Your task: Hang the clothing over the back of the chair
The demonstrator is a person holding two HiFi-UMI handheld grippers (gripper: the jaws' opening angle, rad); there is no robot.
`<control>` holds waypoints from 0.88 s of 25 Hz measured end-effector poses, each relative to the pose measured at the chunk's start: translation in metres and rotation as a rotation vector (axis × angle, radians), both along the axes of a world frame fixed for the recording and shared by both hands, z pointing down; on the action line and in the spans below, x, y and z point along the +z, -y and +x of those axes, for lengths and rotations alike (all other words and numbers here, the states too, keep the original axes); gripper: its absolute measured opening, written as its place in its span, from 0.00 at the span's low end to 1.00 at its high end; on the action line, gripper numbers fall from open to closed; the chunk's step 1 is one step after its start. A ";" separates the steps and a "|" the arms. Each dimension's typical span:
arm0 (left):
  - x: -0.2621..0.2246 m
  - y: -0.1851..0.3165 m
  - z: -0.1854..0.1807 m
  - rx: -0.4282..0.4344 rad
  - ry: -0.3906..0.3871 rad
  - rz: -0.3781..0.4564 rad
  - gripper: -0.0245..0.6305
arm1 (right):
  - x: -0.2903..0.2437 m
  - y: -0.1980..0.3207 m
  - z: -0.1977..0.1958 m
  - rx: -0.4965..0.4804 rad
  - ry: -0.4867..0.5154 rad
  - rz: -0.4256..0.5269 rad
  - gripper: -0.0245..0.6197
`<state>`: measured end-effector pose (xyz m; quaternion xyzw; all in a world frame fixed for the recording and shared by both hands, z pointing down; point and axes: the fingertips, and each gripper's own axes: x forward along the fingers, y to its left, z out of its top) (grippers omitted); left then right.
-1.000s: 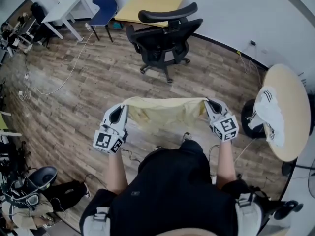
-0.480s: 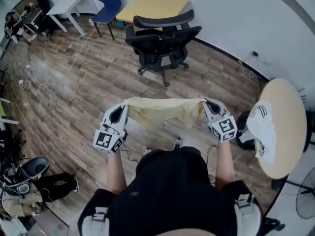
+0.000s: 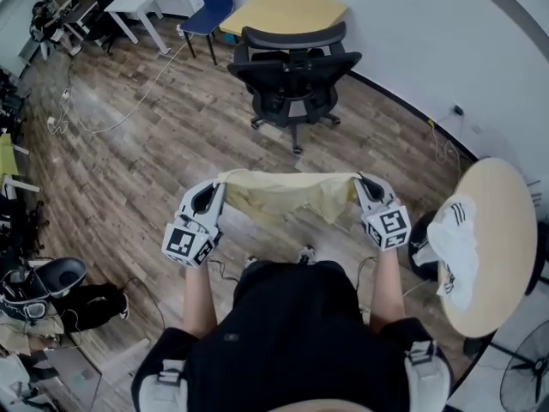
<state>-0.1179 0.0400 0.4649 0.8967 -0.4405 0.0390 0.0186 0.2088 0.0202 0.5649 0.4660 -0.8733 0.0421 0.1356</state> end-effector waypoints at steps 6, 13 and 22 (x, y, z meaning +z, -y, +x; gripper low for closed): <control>0.001 -0.009 0.009 -0.042 -0.001 0.006 0.05 | 0.000 0.006 0.013 -0.019 0.012 0.014 0.04; -0.003 -0.007 0.019 -0.076 -0.011 0.022 0.05 | -0.006 0.009 0.029 -0.034 0.010 0.037 0.04; 0.001 -0.012 0.034 -0.087 0.004 0.018 0.05 | -0.002 0.014 0.050 -0.015 0.034 0.009 0.04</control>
